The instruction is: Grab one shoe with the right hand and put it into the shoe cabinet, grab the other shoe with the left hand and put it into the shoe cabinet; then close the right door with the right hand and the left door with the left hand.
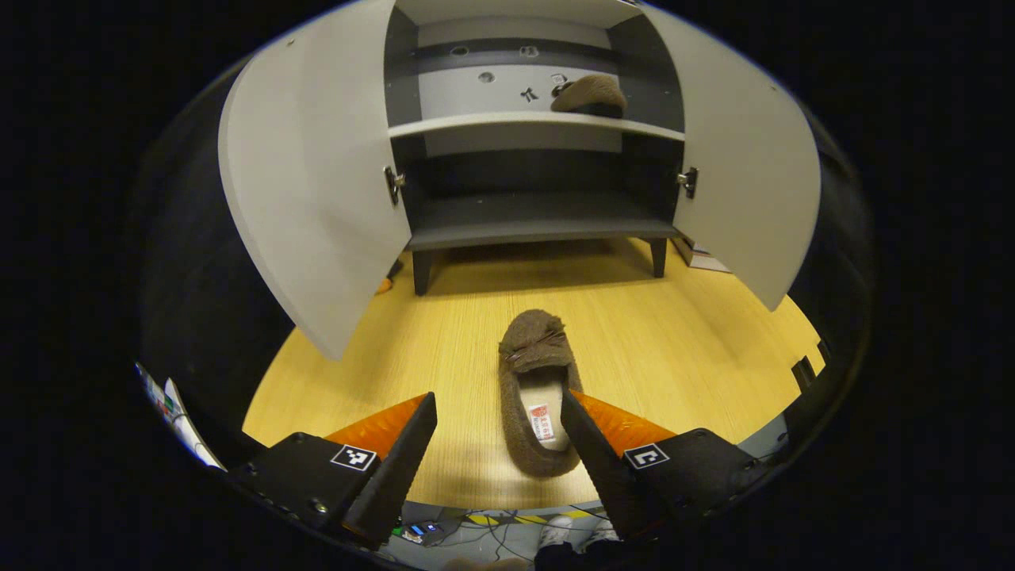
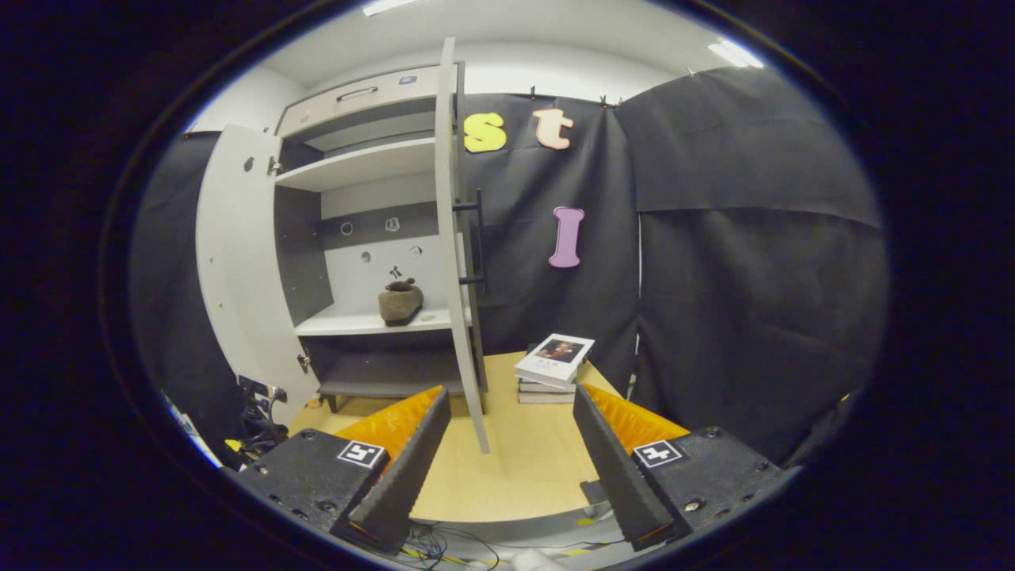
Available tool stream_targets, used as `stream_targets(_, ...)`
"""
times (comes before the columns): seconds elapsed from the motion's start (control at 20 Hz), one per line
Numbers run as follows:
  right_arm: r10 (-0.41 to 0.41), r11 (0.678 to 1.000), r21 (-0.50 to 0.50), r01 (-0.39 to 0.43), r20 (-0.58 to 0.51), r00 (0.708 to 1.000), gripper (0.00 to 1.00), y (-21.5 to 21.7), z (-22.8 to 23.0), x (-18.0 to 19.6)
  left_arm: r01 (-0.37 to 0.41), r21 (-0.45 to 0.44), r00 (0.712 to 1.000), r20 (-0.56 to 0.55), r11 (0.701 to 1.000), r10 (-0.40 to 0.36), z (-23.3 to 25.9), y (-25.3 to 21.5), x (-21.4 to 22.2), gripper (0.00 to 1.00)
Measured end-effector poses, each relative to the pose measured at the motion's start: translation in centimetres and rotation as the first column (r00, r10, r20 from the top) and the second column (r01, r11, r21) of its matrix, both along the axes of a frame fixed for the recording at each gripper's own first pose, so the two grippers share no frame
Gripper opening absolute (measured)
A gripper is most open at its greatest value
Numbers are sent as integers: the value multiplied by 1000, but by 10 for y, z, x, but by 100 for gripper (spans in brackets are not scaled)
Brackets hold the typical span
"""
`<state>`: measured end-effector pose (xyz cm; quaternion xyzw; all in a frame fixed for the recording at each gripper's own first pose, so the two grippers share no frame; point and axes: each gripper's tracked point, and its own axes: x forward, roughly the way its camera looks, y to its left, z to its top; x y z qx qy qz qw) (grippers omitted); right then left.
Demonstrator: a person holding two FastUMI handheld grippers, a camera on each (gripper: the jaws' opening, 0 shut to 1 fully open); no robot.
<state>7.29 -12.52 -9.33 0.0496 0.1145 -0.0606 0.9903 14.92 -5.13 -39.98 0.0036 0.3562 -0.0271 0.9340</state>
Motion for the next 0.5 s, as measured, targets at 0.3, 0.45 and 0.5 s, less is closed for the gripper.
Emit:
stream_targets(0.3,-71,997,-32,70,-35,997,99,27,-6,21,59,-30,995,-81,998,-61,-58,1,35,97)
stream_targets(0.45,-97,995,-36,95,-61,993,99,38,-14,29,61,-49,994,-88,997,-65,-66,2,50,96)
stream_targets(0.5,-101,995,-32,99,-71,992,99,41,-17,31,56,-51,994,-87,997,-60,-68,3,57,96)
